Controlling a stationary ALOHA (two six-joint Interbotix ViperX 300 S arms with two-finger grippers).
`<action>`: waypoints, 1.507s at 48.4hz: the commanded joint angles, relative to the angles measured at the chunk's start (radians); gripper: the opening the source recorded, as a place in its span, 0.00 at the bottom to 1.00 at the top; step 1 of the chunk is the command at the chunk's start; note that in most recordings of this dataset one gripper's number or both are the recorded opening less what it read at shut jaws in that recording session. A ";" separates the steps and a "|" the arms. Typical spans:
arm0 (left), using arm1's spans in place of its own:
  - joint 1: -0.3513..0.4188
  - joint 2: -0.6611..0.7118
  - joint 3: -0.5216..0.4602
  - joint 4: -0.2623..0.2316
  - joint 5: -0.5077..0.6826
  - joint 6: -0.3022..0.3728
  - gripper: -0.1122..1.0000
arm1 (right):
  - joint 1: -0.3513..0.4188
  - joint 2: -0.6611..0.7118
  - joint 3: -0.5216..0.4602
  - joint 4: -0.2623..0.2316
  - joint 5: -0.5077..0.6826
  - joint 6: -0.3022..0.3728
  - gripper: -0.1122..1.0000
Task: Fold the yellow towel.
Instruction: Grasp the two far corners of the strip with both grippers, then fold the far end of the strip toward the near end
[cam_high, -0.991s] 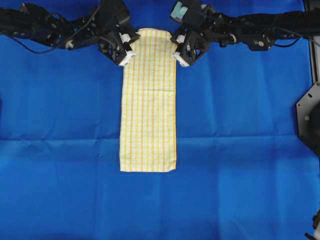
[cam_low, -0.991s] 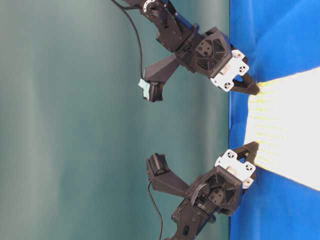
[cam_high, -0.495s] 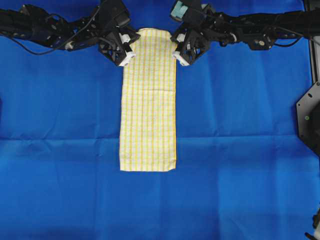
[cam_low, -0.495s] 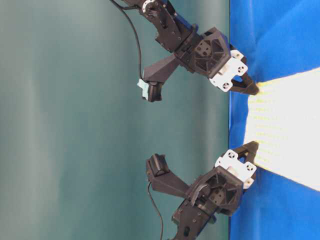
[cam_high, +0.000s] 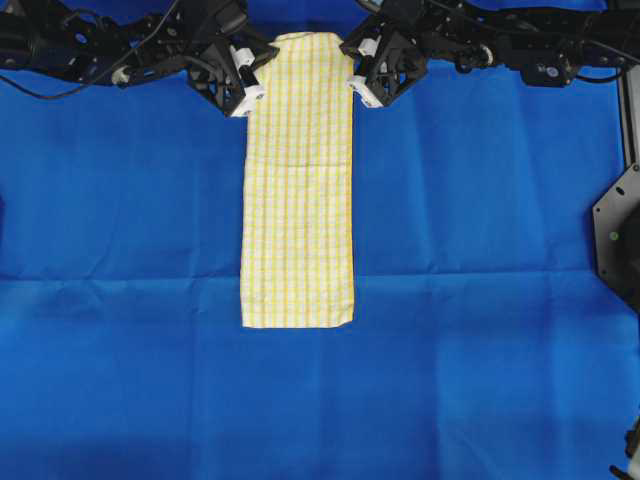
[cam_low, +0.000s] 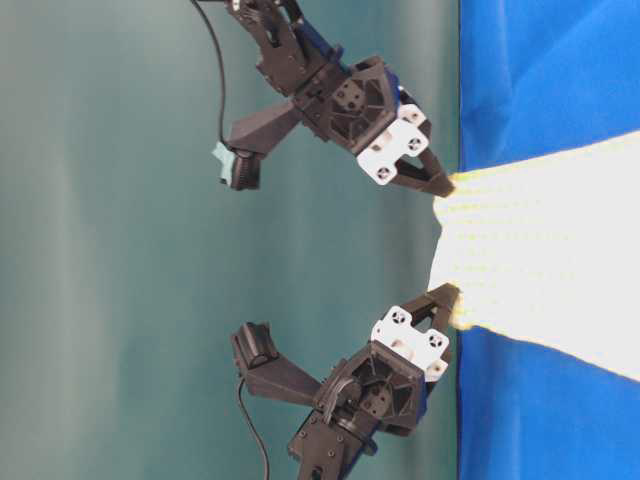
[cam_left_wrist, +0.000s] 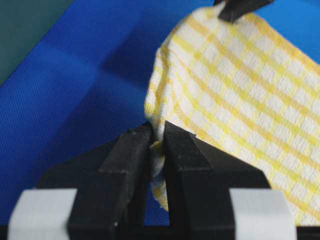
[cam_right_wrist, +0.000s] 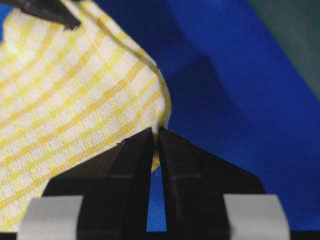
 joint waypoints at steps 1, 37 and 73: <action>0.002 -0.034 0.000 0.003 -0.003 0.002 0.14 | -0.003 -0.029 -0.014 -0.002 -0.002 -0.002 0.13; -0.158 -0.187 0.069 0.002 0.103 -0.011 0.14 | 0.170 -0.189 0.095 0.009 0.014 0.023 0.13; -0.546 -0.235 0.207 -0.002 0.052 -0.216 0.14 | 0.480 -0.244 0.207 0.044 -0.020 0.123 0.13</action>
